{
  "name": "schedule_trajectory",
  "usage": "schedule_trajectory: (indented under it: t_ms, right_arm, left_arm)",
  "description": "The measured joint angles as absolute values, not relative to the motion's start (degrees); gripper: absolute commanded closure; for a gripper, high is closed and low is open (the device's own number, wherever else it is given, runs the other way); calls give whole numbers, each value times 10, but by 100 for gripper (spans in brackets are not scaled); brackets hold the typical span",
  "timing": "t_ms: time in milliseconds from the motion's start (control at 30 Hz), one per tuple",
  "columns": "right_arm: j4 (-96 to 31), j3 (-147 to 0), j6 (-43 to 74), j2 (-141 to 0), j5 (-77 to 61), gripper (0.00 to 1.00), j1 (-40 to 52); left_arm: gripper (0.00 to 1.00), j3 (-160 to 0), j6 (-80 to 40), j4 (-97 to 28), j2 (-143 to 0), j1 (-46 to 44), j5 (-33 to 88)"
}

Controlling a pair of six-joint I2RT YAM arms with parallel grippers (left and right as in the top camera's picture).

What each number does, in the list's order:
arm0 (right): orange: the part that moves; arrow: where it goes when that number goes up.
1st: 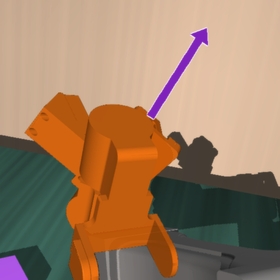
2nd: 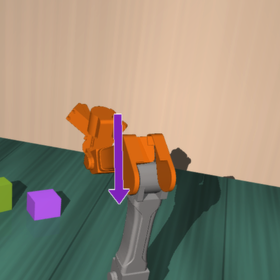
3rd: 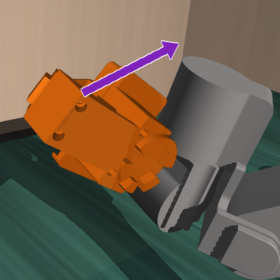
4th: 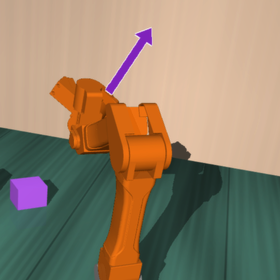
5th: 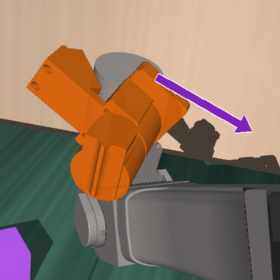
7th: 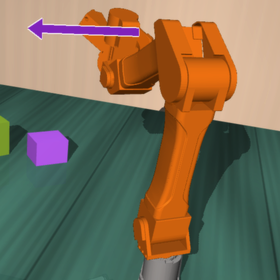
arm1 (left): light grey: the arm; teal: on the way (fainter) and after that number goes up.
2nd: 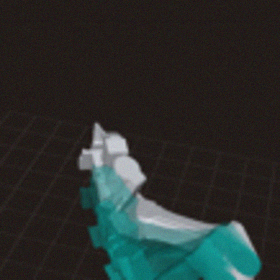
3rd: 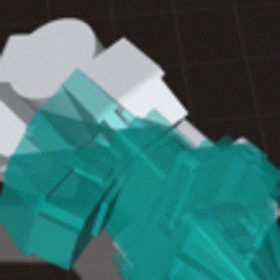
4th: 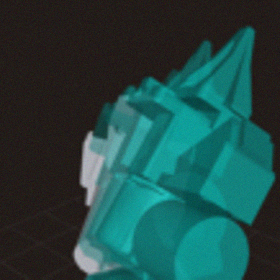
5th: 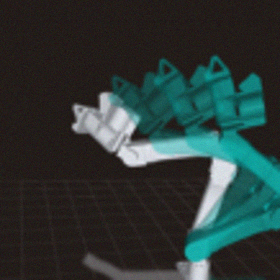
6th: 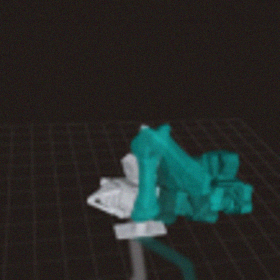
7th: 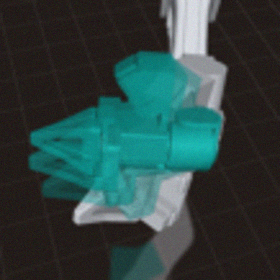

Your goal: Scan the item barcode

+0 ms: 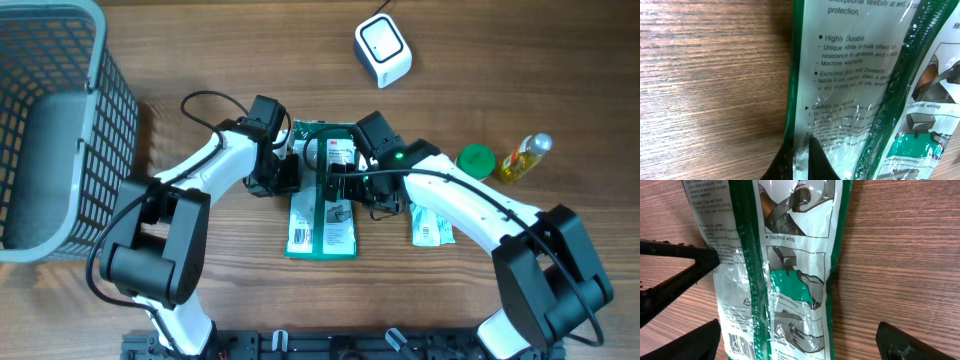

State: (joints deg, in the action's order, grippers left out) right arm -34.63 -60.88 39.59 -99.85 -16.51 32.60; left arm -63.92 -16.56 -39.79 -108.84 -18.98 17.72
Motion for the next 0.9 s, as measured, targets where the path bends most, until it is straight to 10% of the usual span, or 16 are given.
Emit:
schedule_trajectory:
  t_ms: [467,900]
  right_arm:
    - [-253,-523,403,-999,-200,43,305]
    - [-79,-444,420,-1003,-348,40,294]
  left_arm:
    - [96,-639,-166,-397,-1088,-190,177]
    - [96,-639,-166,-396,-1088,-190,178]
